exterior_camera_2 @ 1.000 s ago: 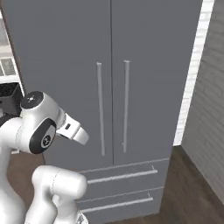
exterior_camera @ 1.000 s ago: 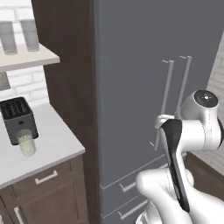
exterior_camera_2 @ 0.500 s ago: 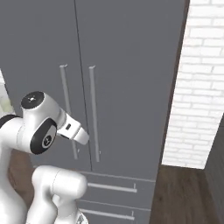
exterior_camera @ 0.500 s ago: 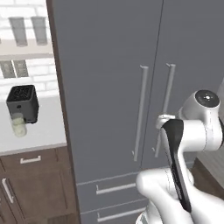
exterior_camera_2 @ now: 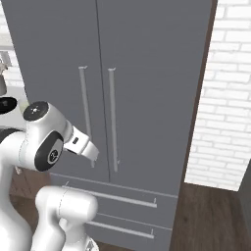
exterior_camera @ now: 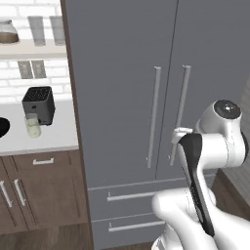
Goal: Grab a lemon wedge from the fridge and one ice cube from the ice bowl, and put them in the glass of lemonade.
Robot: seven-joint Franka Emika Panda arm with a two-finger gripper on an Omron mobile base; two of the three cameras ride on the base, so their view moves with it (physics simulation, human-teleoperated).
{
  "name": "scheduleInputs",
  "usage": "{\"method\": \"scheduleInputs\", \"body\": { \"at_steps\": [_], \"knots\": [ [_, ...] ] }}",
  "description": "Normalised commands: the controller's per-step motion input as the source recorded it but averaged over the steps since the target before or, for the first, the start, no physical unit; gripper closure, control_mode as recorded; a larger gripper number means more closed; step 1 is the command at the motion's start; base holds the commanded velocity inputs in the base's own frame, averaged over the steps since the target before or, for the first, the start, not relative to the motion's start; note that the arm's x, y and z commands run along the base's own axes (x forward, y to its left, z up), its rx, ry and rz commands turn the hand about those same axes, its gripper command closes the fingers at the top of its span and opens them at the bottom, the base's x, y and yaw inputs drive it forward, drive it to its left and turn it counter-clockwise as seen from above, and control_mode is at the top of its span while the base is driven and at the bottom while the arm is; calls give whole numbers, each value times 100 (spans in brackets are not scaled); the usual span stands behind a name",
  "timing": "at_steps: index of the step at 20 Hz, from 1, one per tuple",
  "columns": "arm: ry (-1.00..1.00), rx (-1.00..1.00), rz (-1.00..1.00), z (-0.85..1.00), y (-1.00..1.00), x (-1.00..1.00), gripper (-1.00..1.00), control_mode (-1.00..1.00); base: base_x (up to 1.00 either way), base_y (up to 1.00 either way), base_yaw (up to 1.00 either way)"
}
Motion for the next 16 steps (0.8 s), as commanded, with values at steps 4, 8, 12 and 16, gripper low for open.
{"method": "scheduleInputs", "body": {
  "at_steps": [4, 8, 12, 16],
  "knots": [
    [0, 0, 0, 0, 0, 0, -100, 100, -71, 8, 0],
    [0, 0, 0, 0, 0, 0, -100, 100, -21, 12, 0],
    [0, 0, 0, 0, 0, 0, -100, 100, -8, 16, 0],
    [0, 0, 0, 0, 0, 0, -100, 100, 0, 9, 0]
  ]
}}
